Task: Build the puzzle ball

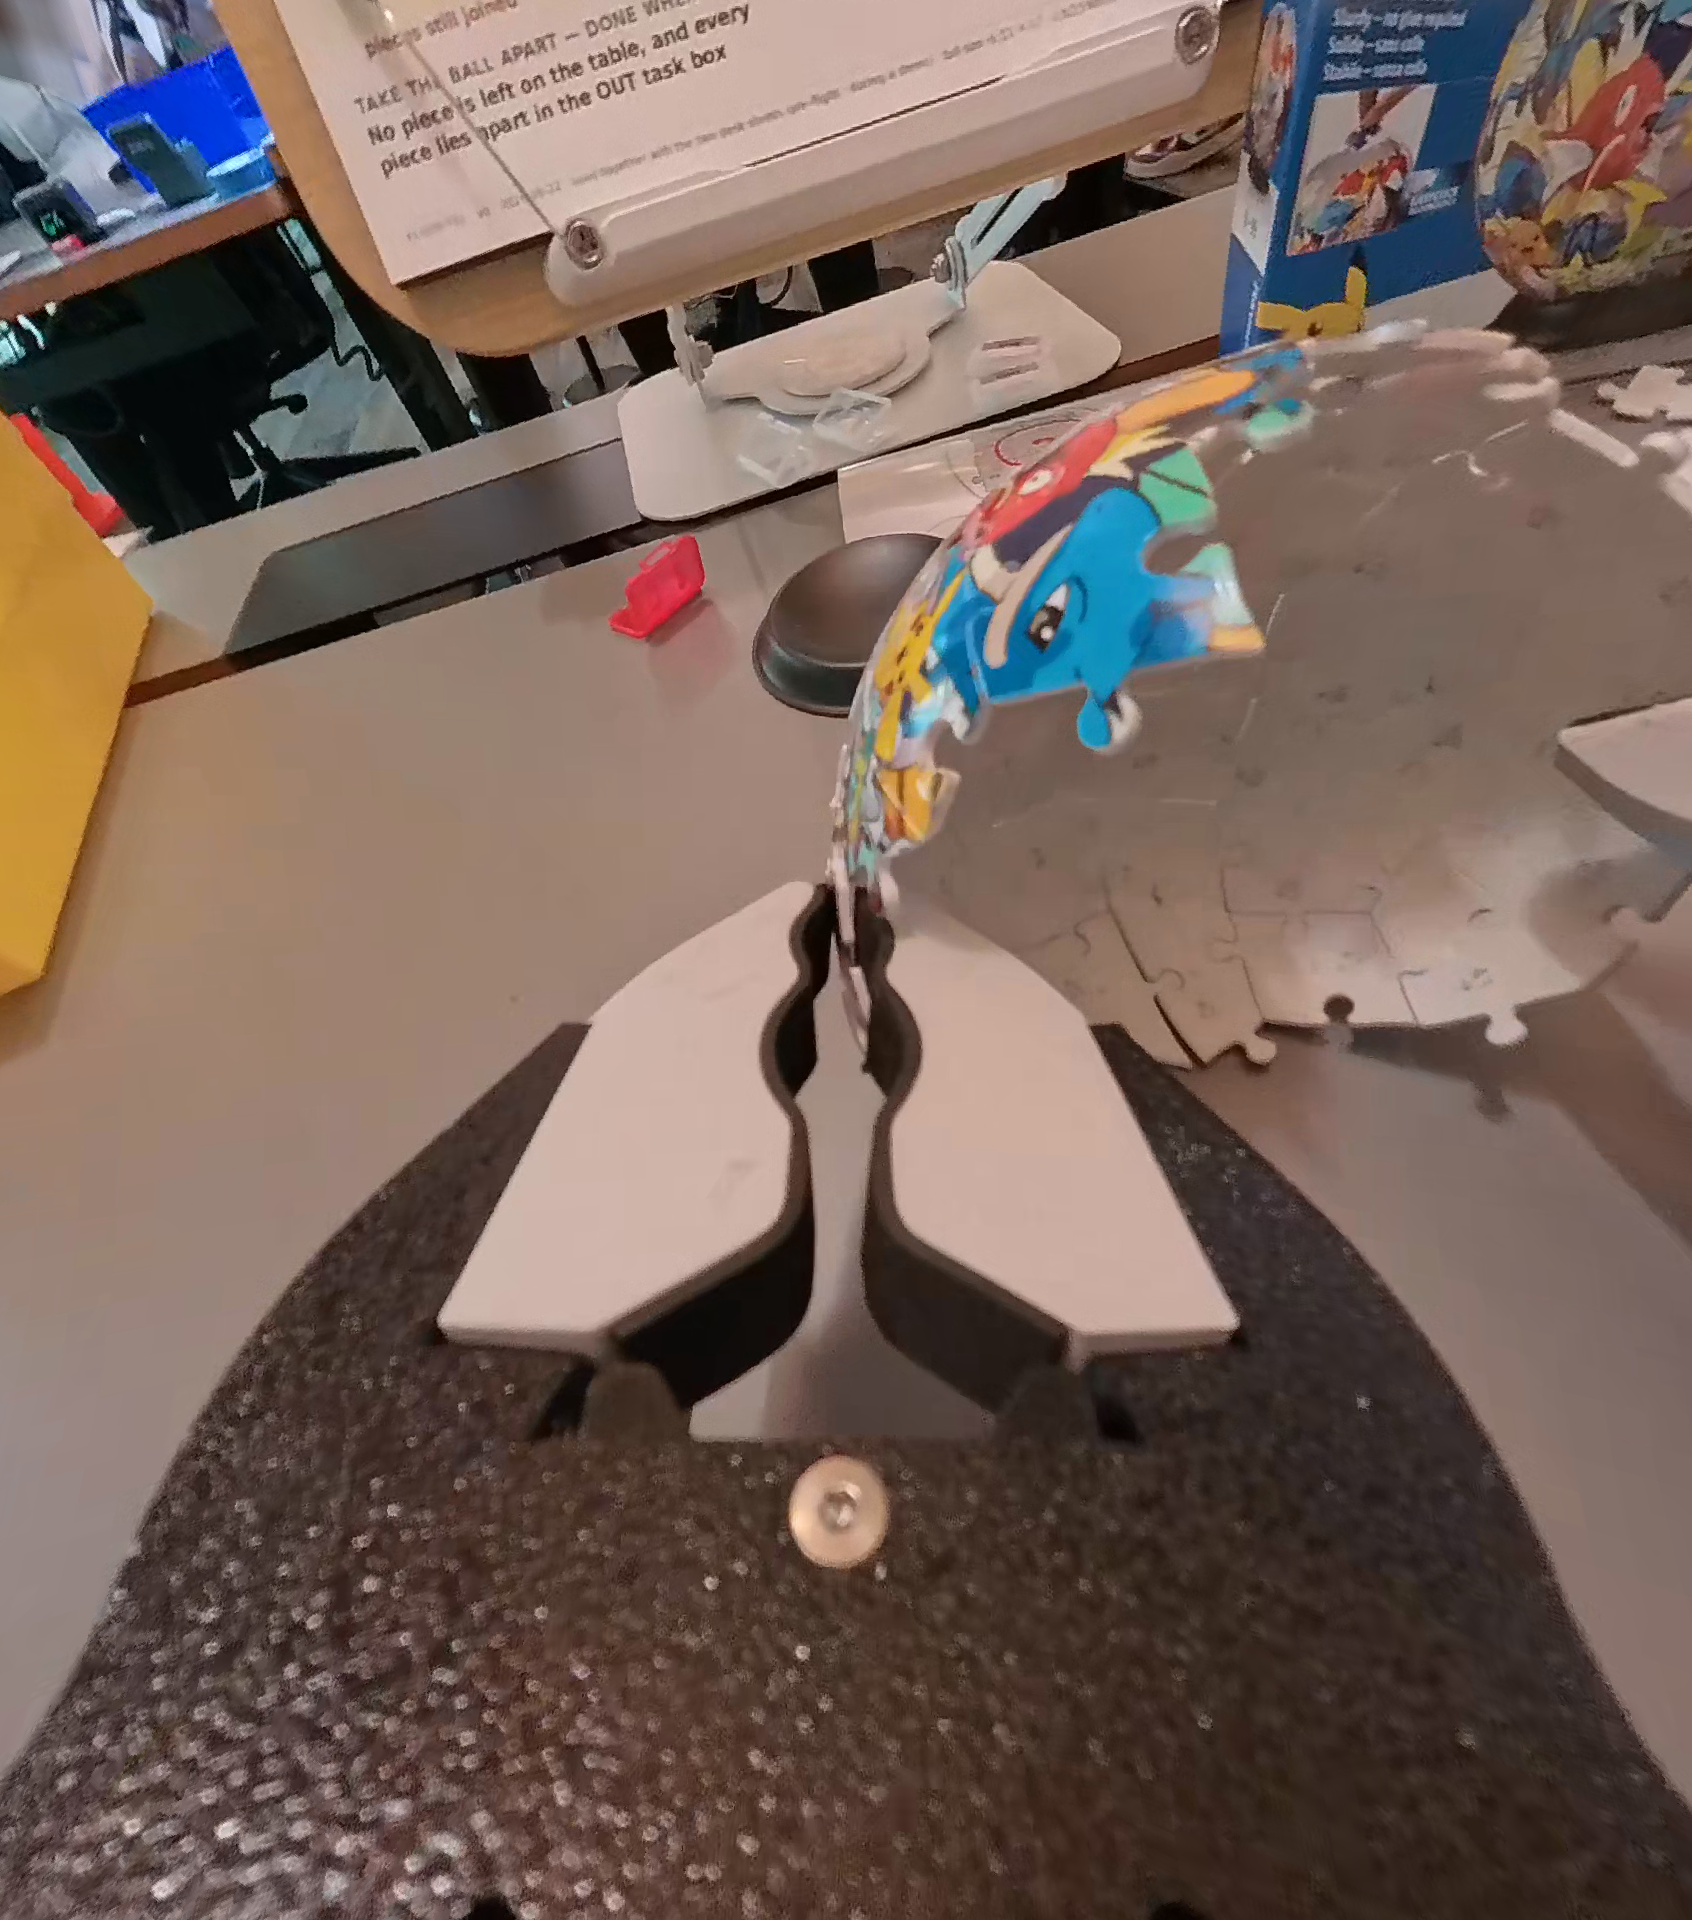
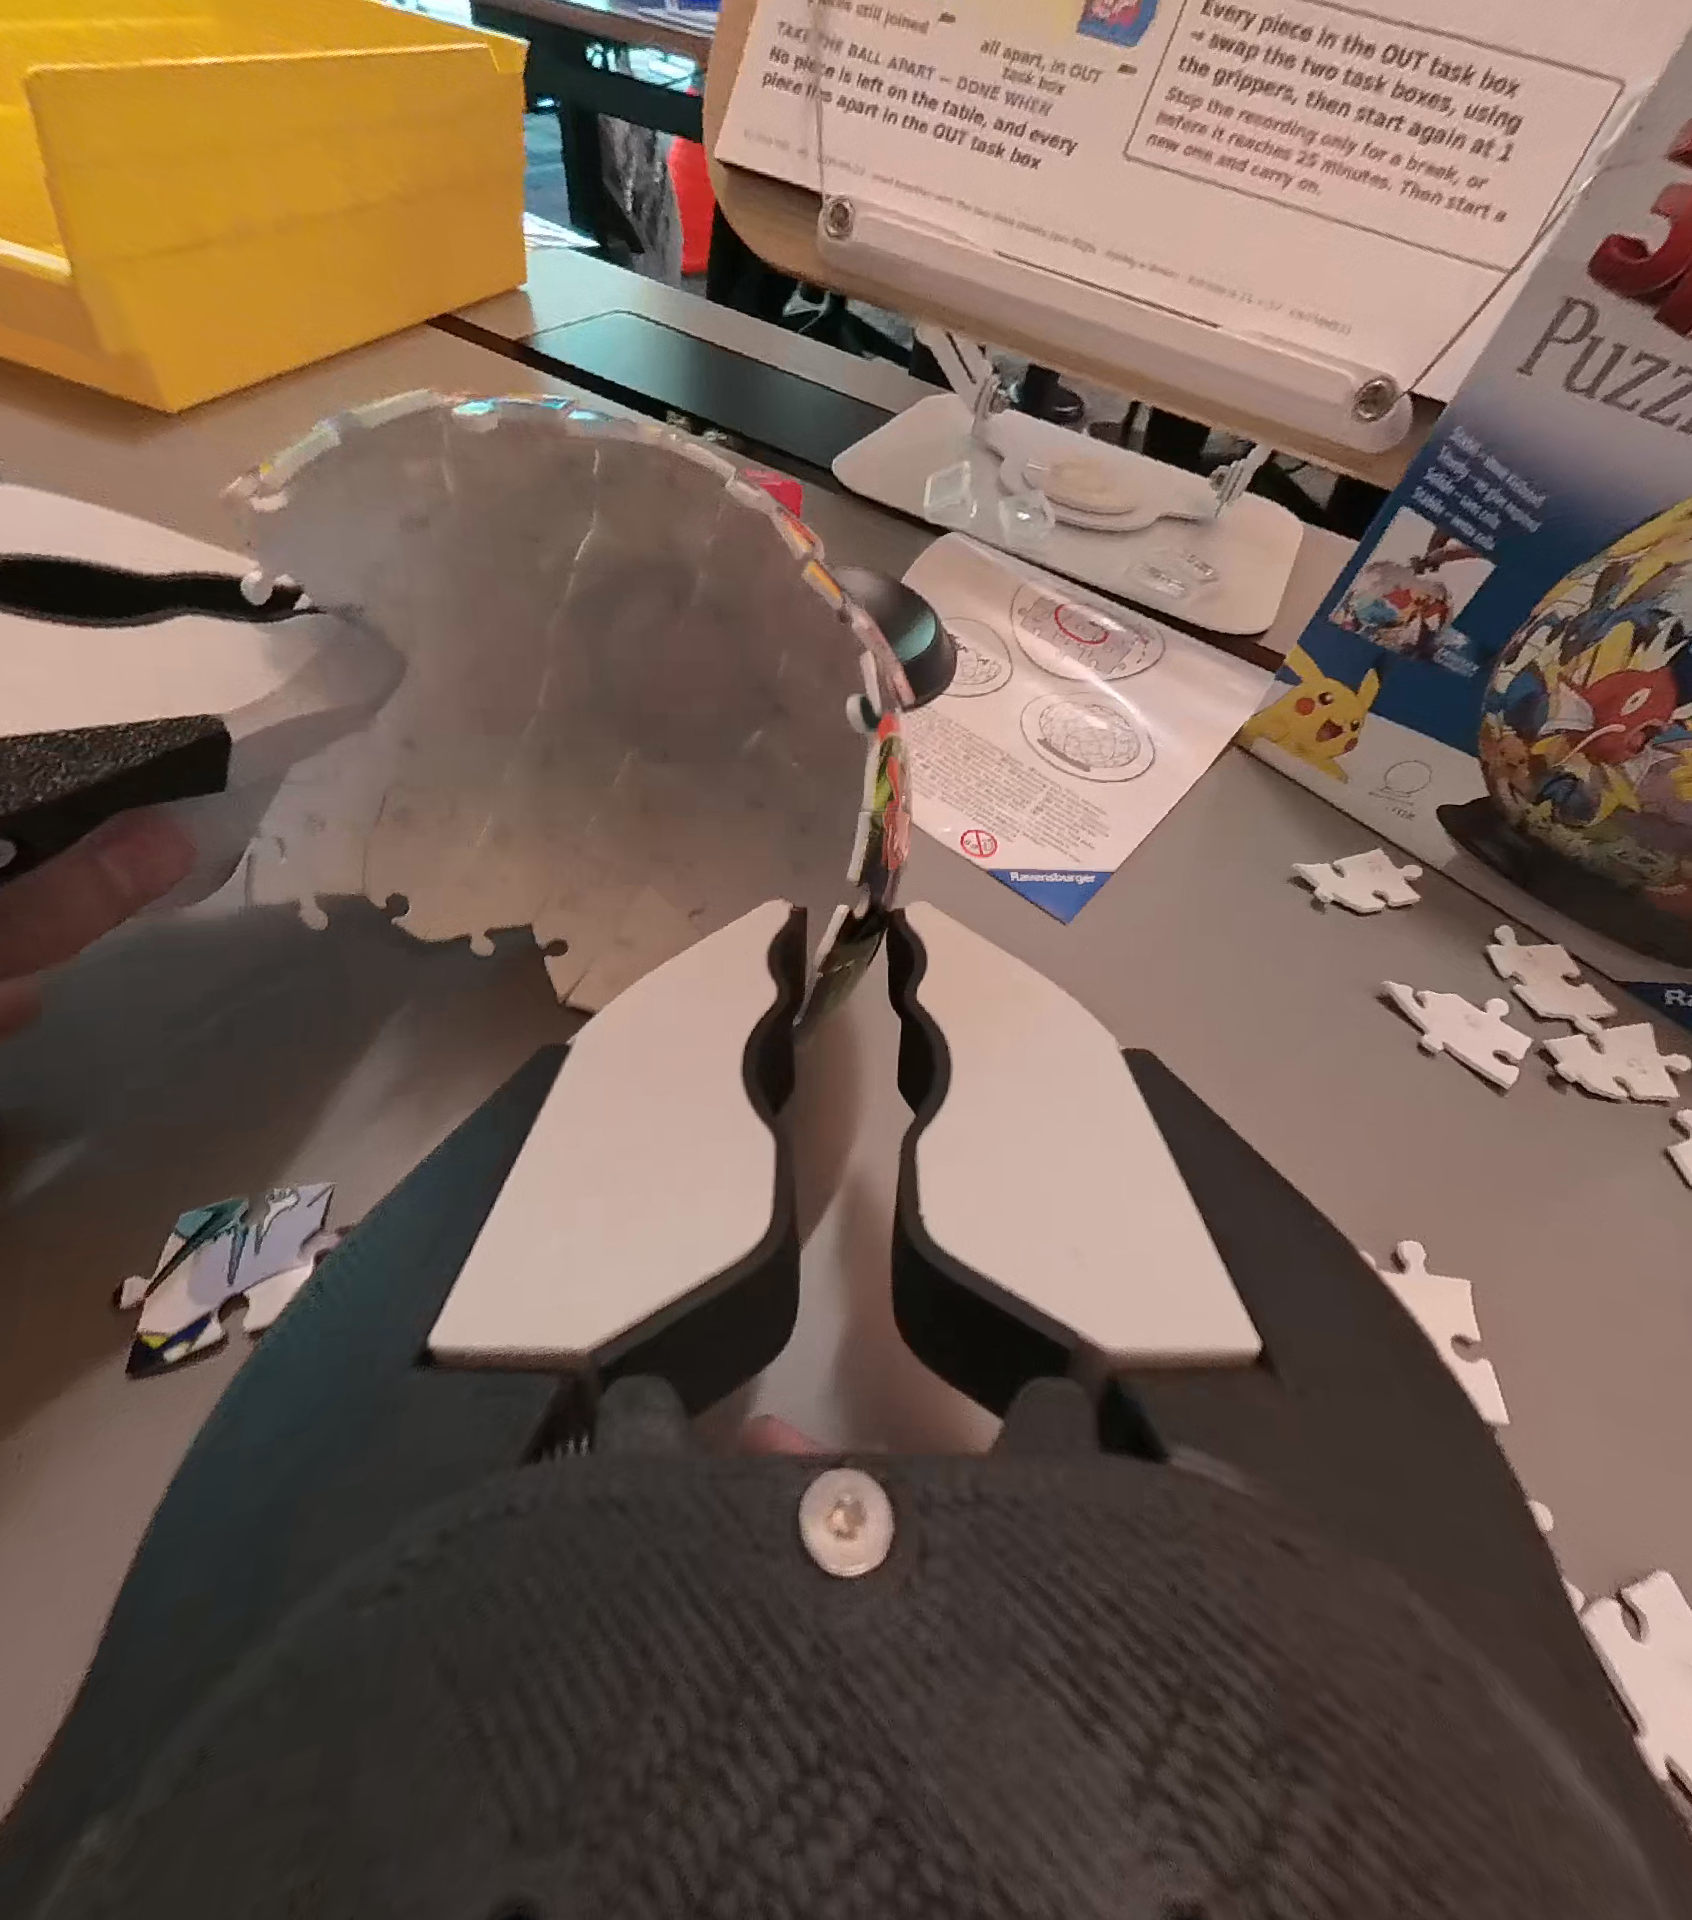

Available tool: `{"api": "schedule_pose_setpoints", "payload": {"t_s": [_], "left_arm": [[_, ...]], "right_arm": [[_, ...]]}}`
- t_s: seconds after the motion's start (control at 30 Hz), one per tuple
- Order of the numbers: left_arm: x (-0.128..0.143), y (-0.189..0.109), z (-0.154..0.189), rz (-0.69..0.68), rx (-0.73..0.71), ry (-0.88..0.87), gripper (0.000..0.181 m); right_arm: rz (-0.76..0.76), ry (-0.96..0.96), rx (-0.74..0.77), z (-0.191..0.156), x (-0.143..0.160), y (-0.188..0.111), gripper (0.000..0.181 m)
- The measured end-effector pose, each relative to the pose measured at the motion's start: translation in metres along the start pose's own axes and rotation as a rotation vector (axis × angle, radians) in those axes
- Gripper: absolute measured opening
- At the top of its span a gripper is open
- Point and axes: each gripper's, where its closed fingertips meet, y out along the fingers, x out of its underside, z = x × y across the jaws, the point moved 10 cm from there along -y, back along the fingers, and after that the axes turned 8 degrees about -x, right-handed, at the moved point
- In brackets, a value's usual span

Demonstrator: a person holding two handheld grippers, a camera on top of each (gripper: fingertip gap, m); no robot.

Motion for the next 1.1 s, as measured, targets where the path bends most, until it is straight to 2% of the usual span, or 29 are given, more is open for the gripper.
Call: {"api": "schedule_pose_setpoints", "payload": {"t_s": [0.3,0.43,0.47,0.57,0.63,0.73,0.8,0.87,0.93,1.1], "left_arm": [[0.001,-0.003,0.003,-0.013,0.018,-0.067,0.004],[0.001,-0.003,0.003,-0.015,0.009,-0.073,0.002],[0.001,-0.003,0.003,-0.012,0.005,-0.072,0.002],[0.001,-0.004,0.006,-0.004,-0.014,-0.048,0.002],[0.001,-0.005,0.007,0.005,-0.021,-0.039,0.002],[0.001,-0.005,0.008,0.012,-0.025,-0.034,0.002],[0.001,-0.005,0.007,0.009,-0.027,-0.038,0.002],[0.002,-0.006,0.007,0.011,-0.026,-0.045,0.002],[0.002,-0.006,0.007,0.016,-0.025,-0.042,0.002],[0.002,-0.006,0.007,0.014,-0.017,-0.043,0.002]], "right_arm": [[0.029,-0.030,0.093,-0.005,0.000,0.001,0.013],[-0.010,-0.066,0.079,-0.006,0.000,-0.008,0.023],[-0.023,-0.093,0.084,-0.009,-0.002,-0.015,0.022],[-0.008,-0.284,0.143,-0.030,-0.011,-0.040,0.000],[0.013,-0.409,0.142,-0.055,-0.015,-0.048,0.000],[-0.001,-0.476,0.107,-0.076,-0.007,-0.030,0.000],[-0.125,-0.494,0.054,-0.076,0.005,-0.007,0.000],[-0.172,-0.470,0.056,-0.071,0.013,0.007,0.000],[-0.172,-0.482,0.086,-0.068,0.012,0.013,0.000],[-0.138,-0.675,0.158,-0.070,0.010,0.025,0.000]]}}
